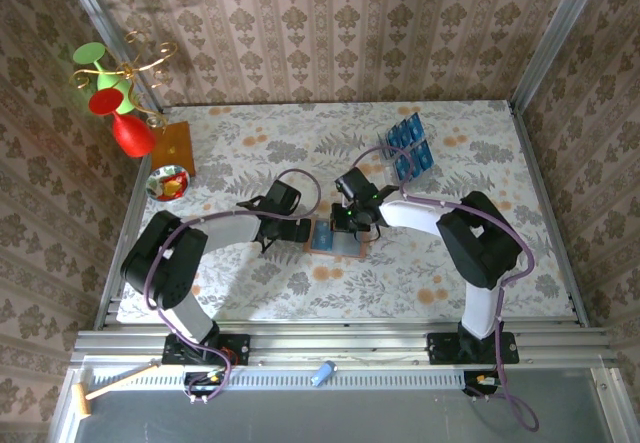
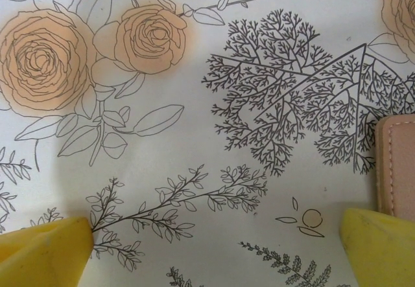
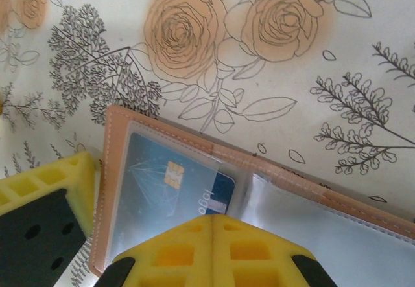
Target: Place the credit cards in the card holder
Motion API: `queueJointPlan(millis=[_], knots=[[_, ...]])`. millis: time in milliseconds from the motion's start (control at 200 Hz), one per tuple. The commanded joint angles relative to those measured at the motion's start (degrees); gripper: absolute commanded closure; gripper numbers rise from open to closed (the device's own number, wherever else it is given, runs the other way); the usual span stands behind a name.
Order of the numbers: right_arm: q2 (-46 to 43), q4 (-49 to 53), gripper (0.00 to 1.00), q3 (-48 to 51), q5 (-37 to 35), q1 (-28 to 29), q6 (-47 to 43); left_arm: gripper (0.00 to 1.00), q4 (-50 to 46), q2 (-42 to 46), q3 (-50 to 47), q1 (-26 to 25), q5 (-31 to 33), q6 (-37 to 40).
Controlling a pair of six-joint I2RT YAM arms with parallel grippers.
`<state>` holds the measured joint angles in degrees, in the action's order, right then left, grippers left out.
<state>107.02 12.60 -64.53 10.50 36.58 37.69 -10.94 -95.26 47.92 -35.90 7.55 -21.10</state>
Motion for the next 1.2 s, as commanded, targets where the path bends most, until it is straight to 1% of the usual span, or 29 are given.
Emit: queueJointPlan(millis=[0, 910, 1070, 1195], knots=[[1.2, 0.2, 1.00, 0.9, -0.4, 0.2, 0.2, 0.00, 2.3, -2.6, 0.4, 0.5, -1.5, 1.6], [5.8, 1.6, 1.00, -4.6, 1.4, 1.8, 0.5, 0.00, 5.2, -4.2, -1.3, -0.2, -3.5, 0.4], [4.2, 2.6, 1.00, -4.9, 1.2, 1.8, 0.1, 0.00, 4.1, -3.3, -0.9, -0.1, -3.2, 0.7], [1.3, 3.8, 1.00, -5.0, 0.6, 1.1, -0.2, 0.00, 2.6, -1.1, -0.8, 1.2, -2.8, 1.1]])
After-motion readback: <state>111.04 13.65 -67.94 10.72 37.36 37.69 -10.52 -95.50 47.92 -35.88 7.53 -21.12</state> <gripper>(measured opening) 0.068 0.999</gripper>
